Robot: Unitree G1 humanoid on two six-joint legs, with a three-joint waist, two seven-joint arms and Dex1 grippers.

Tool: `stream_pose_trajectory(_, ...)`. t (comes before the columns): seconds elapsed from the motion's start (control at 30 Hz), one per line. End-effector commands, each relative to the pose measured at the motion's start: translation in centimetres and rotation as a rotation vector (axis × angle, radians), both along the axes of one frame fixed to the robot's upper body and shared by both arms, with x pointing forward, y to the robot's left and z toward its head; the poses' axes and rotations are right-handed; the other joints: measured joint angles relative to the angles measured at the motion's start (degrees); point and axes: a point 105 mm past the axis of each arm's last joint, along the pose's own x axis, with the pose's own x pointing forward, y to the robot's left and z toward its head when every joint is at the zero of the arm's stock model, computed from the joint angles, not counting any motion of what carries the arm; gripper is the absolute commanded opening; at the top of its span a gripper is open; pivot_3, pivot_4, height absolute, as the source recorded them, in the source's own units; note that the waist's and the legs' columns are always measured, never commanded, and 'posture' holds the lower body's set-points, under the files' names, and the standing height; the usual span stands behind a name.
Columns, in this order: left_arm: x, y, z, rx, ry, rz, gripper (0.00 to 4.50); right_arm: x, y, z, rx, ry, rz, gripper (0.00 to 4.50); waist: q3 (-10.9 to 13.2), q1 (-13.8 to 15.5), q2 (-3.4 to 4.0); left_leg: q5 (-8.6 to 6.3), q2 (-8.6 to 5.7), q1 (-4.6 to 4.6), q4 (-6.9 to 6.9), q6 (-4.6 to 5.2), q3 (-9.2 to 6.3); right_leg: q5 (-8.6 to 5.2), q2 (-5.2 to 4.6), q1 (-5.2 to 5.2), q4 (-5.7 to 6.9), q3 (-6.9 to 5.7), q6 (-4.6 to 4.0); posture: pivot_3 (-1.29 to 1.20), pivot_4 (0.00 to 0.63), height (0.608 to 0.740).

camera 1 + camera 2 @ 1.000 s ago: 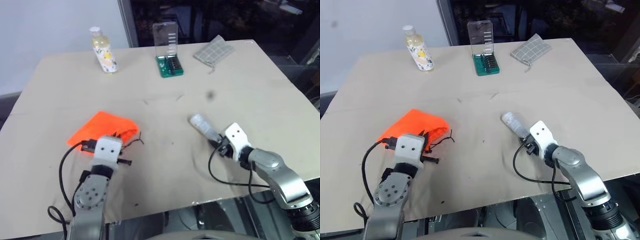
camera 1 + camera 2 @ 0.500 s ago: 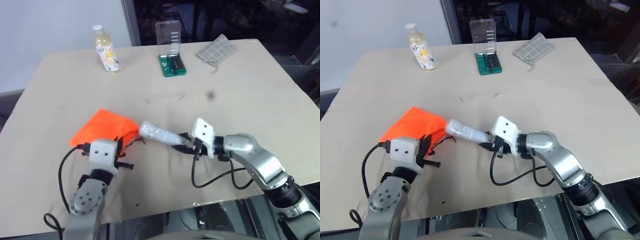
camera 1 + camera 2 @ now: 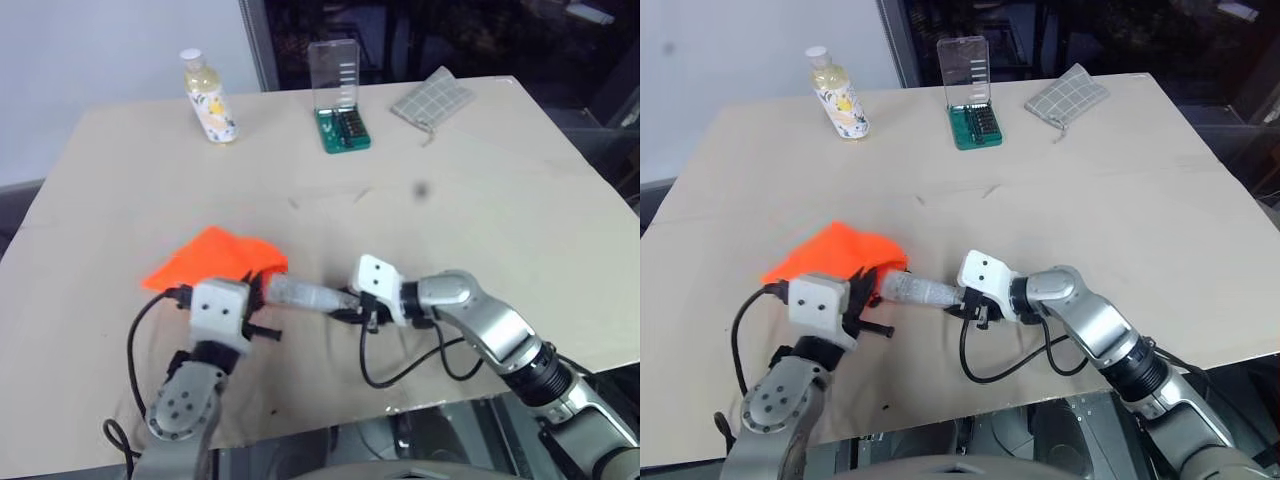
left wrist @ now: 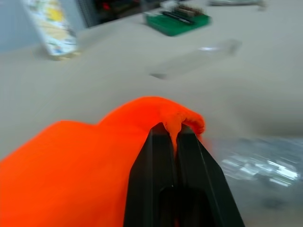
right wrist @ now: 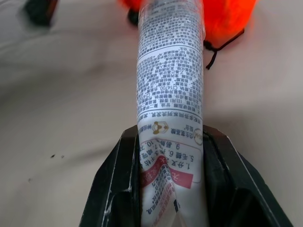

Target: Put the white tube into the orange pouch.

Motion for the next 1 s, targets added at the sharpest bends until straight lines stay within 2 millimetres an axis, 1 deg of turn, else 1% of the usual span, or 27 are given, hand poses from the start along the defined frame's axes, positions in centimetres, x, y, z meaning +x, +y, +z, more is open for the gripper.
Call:
stream_pose_trajectory(0.03,-0.6,-1.9,1.2,0.016,-0.04,-0.078,0.0,0.3,1.2,1.8,0.038,-0.047,0.028,1.45,0.0,0.0,0.02,-0.01,0.0,0.0,0.0,0.01,0.0,0.0,0.0,0.0,0.0,0.0,0.0,0.0,0.15,0.74)
stream_pose_trajectory(0.13,-0.8,-2.6,0.9,0.028,-0.024,-0.117,0.0,0.6,2.2,2.3,0.042,-0.053,0.035,1.45,0.1,-0.1,0.09,-0.01,0.01,0.0,0.0,0.02,-0.02,0.0,0.02,0.0,0.01,-0.02,0.0,0.0,0.15,0.74)
stream_pose_trajectory(0.27,-0.8,-3.0,0.6,0.012,0.0,-0.137,0.0,1.7,3.6,3.0,0.071,-0.04,-0.012,1.45,0.1,-0.1,0.14,0.0,0.01,0.0,-0.04,-0.01,-0.02,0.0,0.03,-0.04,0.01,-0.01,-0.01,0.0,0.15,0.74)
stream_pose_trajectory(0.4,-0.7,-3.3,0.6,-0.001,0.016,-0.167,0.0,3.5,5.4,3.6,0.108,0.011,-0.121,1.45,0.1,-0.2,0.18,0.02,0.01,0.0,-0.08,-0.03,-0.02,0.0,0.03,-0.08,0.02,0.0,-0.01,0.0,0.15,0.74)
stream_pose_trajectory(0.57,-0.7,-3.7,0.7,-0.011,0.02,-0.199,0.0,3.8,7.4,2.8,0.06,0.029,-0.151,1.45,0.1,-0.2,0.2,0.02,-0.02,-0.02,-0.09,-0.05,-0.02,0.0,0.01,-0.1,0.01,0.0,-0.01,0.0,0.15,0.74)
stream_pose_trajectory(0.73,-0.7,-3.8,0.6,-0.016,0.027,-0.211,0.0,4.5,8.4,2.9,0.081,0.052,-0.192,1.45,0.1,-0.3,0.23,0.05,-0.02,-0.02,-0.18,-0.11,-0.01,0.0,0.03,-0.22,0.03,0.03,-0.02,0.0,0.15,0.74)
stream_pose_trajectory(0.83,-0.6,-3.8,0.7,-0.018,0.027,-0.216,0.0,4.6,8.6,3.2,0.105,0.05,-0.188,2.24,0.1,-0.3,0.23,0.07,-0.02,-0.03,-0.2,-0.14,-0.03,0.0,0.05,-0.23,0.03,0.03,-0.02,0.0,0.15,0.74)
stream_pose_trajectory(0.87,-0.6,-3.8,0.7,-0.022,0.027,-0.217,0.0,4.5,8.7,3.4,0.12,0.053,-0.187,2.88,0.1,-0.3,0.23,0.07,-0.03,-0.04,-0.19,-0.14,-0.02,0.0,0.04,-0.22,0.03,0.03,-0.02,0.0,0.15,0.74)
stream_pose_trajectory(0.9,-0.5,-3.8,0.7,-0.037,0.029,-0.212,0.0,4.6,8.8,3.7,0.148,0.062,-0.197,3.01,0.1,-0.3,0.23,0.07,-0.03,-0.04,-0.19,-0.14,-0.02,0.0,0.04,-0.22,0.03,0.03,-0.02,0.0,0.15,0.74)
stream_pose_trajectory(1.0,-0.1,-3.4,1.0,-0.112,0.031,-0.178,0.0,4.5,8.7,4.3,0.218,0.105,-0.196,4.28,0.1,-0.3,0.23,0.07,-0.02,-0.04,-0.19,-0.14,-0.02,0.0,0.04,-0.23,0.04,0.04,-0.02,0.0,0.15,0.74)
